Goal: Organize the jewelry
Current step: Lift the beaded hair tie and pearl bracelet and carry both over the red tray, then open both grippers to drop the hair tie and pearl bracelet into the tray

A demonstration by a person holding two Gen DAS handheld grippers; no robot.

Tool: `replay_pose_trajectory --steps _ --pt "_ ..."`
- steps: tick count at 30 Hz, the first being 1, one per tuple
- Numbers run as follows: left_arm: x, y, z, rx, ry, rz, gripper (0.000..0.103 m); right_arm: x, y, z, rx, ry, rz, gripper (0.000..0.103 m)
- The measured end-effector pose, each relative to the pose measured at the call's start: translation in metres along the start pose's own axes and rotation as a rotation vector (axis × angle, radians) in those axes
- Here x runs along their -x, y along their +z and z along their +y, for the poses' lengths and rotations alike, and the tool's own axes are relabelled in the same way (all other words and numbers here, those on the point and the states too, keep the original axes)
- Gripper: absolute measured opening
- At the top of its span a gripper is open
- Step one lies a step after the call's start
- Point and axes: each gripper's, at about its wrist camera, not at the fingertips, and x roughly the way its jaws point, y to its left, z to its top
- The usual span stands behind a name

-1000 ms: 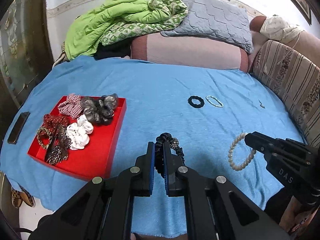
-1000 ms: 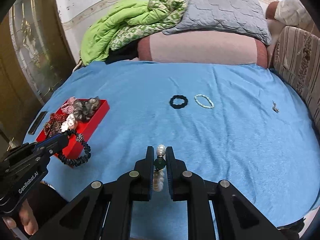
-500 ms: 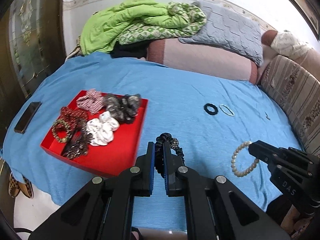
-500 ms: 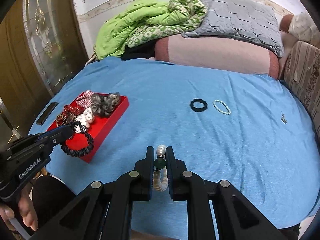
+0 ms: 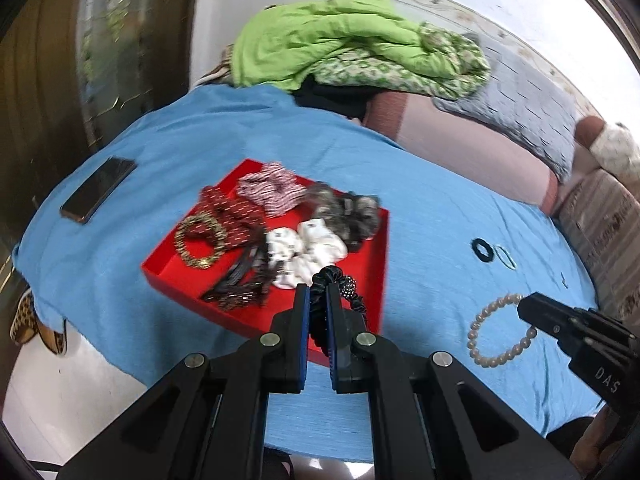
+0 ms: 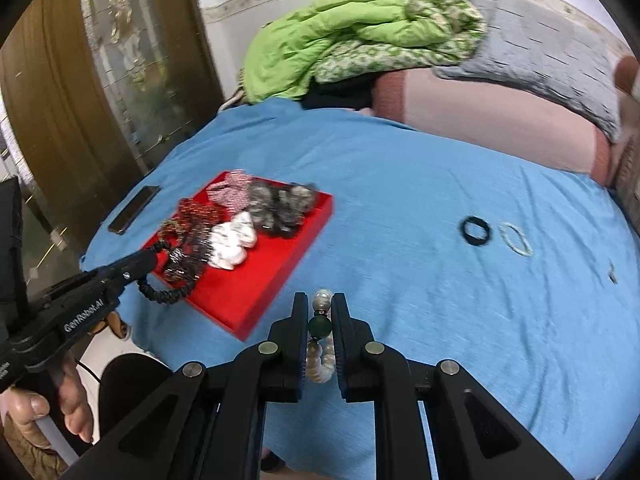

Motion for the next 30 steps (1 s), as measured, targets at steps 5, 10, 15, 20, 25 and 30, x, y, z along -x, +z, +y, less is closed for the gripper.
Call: replay_pose_trajectory --steps 5,10,15,20,25,30 --pt "-0.009 0.000 0.017 0.028 0.001 0.016 0.007 -0.025 0.021 0.022 0.003 0.069 0.020 0.013" --pt "-0.019 0.005 0.019 0.023 -0.010 0.026 0.007 -0.049 0.040 0.043 0.030 0.099 0.023 0.013" --pt "-0.036 0.010 0.017 0.002 -0.001 0.043 0.007 -0.078 0.056 0.062 0.050 0.121 0.035 0.013" --pt "-0.053 0.009 0.018 -0.009 0.012 0.073 0.007 -0.108 0.058 0.068 0.050 0.127 0.068 0.013" --pt "-0.068 0.005 0.019 -0.010 0.011 0.105 0.007 -0.130 0.052 0.064 0.042 0.114 0.109 0.013" --pt "-0.074 0.001 0.019 -0.018 0.015 0.117 0.007 -0.143 0.049 0.056 0.022 0.105 0.134 0.013"
